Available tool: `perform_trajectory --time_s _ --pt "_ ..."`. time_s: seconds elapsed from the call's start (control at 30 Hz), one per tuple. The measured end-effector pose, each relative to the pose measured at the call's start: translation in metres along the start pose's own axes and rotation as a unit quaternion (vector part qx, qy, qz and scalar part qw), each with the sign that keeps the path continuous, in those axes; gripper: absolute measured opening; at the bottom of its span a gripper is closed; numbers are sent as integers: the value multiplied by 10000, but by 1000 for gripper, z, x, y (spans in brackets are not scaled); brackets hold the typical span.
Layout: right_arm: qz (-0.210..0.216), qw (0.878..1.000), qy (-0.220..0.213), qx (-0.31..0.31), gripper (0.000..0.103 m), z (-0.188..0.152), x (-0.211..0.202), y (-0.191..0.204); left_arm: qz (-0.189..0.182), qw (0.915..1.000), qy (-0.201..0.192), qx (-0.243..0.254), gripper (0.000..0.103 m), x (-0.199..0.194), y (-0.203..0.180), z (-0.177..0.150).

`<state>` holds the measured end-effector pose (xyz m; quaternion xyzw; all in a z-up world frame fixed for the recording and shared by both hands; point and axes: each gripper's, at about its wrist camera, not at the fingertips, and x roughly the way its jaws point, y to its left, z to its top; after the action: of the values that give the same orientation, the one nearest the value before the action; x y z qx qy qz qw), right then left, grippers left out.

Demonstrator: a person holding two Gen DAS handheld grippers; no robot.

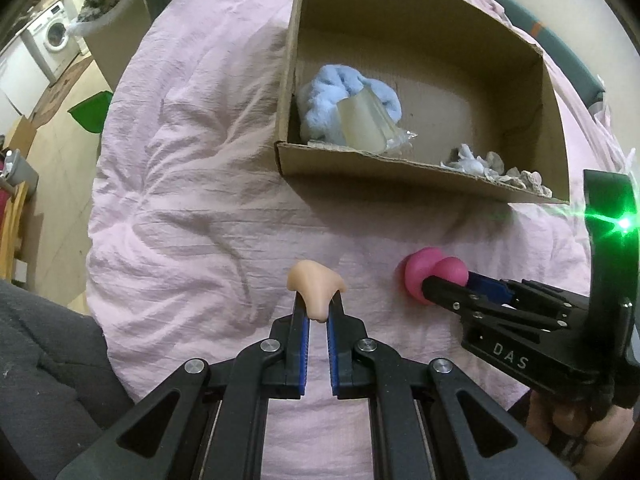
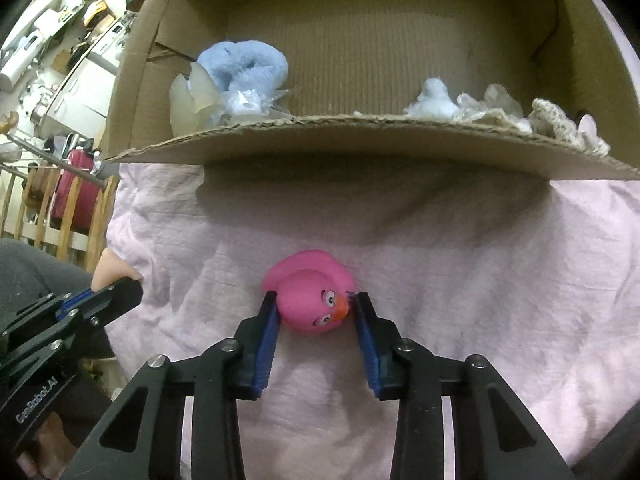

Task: Organize soft objects
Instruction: 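Grasp the tan foam tube with the left tool while the right tool grasps the pink duck, then carry the foam tube and pink duck into the box with both tools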

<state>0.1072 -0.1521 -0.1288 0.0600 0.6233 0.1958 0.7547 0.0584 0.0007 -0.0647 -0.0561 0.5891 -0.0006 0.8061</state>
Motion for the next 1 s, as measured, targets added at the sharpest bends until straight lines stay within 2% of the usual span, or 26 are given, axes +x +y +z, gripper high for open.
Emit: perform_trajectory --time_s 0.3,0.47,0.73,1.0 --pt "22 9998 -204 -1 34 -3 -14 2 165 9998 -111 48 8 -3 0 -1" --pt "82 9994 -328 -7 34 -9 -33 -2 116 9996 -248 28 8 -11 3 -1" --pt "228 9962 -840 88 34 -12 -83 -8 66 9970 -771 51 8 -43 4 5" --pt "253 9873 -1568 10 34 16 -122 -11 -46 9893 -1456 109 8 -70 -7 50"
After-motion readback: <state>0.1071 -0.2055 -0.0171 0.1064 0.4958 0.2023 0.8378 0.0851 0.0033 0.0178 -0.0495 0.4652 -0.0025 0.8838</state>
